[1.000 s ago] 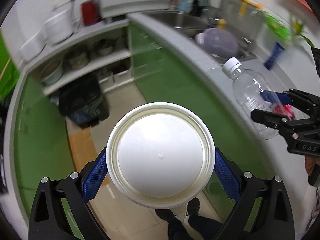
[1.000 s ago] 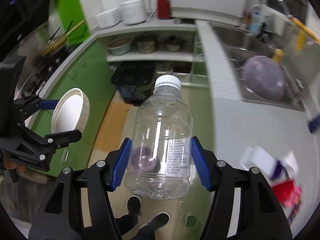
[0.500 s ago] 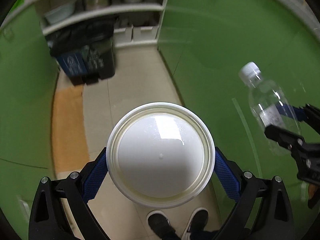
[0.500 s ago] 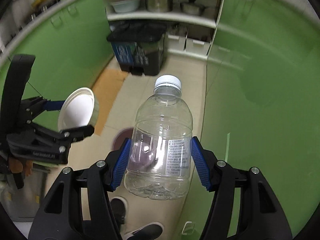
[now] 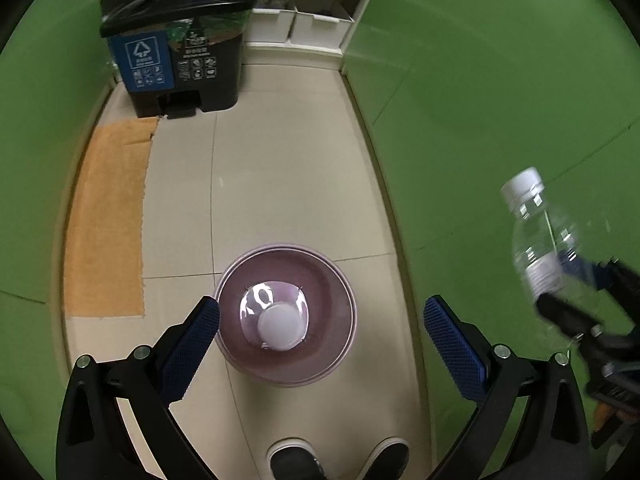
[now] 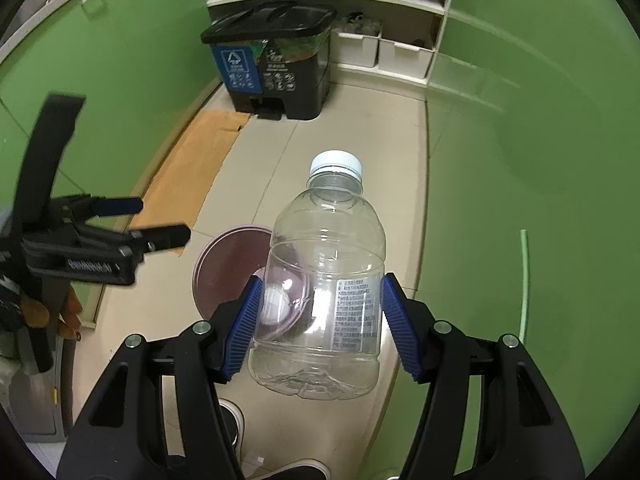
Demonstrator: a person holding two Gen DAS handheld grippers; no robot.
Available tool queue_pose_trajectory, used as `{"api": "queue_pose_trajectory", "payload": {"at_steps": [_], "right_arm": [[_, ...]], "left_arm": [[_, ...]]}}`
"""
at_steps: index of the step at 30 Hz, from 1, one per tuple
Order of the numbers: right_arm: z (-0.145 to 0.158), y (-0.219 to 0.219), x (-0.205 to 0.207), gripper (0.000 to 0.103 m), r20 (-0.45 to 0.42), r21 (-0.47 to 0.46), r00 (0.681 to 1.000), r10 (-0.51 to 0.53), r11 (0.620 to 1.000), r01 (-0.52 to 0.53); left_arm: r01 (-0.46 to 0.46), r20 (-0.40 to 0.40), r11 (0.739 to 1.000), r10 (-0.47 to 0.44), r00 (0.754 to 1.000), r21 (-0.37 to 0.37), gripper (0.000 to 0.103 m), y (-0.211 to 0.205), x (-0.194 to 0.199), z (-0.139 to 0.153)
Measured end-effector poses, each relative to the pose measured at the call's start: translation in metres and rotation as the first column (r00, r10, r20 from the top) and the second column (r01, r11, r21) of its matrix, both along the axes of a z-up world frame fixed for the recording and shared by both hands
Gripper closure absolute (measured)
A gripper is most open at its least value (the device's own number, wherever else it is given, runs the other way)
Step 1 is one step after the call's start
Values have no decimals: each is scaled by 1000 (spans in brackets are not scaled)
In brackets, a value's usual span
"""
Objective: Collect trash
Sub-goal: 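Open the right gripper to drop the bottle into the wastebasket, then move both tools back to the counter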
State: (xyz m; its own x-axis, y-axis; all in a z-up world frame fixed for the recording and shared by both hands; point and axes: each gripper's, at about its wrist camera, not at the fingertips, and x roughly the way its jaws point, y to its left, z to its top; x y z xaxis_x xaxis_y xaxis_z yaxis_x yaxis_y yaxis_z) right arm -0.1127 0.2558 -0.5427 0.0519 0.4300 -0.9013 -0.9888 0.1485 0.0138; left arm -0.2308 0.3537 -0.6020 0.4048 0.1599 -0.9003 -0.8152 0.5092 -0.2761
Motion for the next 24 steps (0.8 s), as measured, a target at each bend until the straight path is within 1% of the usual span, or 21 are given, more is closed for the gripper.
{"api": "queue_pose_trajectory", "payload": {"at_steps": [3,8,13,14,15,16,17,21,24], "right_arm": [[-7,11,-10,43,-11,-10,999,31,999,-31],[-17,27,-36,43,-40,-30,994,104,994,-105],[-32,47,-62,42,-49,-40,985,166,985,-168],[-35,52,-66,35,-49,-38,984,173,984,-175],[-38,56,-67,24,-57,-39,983,173,984,-175],[-40,60,-68,6,-66,-34,983,172,984,-174],[-40,63,-70,6,-74,-19,982,174,984,-176],[-37,68,-71,6,-73,-21,983,167,985,-169],[-19,67,-69,6,-70,-16,987,147,989,-148]], "left_arm": [[-28,20,1000,28,999,-1,5,4,-13,7],[-57,19,998,57,998,39,5,6,-36,26],[-107,33,993,105,994,56,5,13,-63,36],[-118,33,991,116,993,63,5,13,-68,39],[-124,33,990,122,992,68,5,13,-71,40],[-131,33,989,129,991,73,5,14,-76,41],[-137,34,988,135,990,76,5,15,-79,42],[-141,30,987,139,990,80,5,18,-82,46],[-132,39,989,130,991,66,5,16,-79,58]]}}
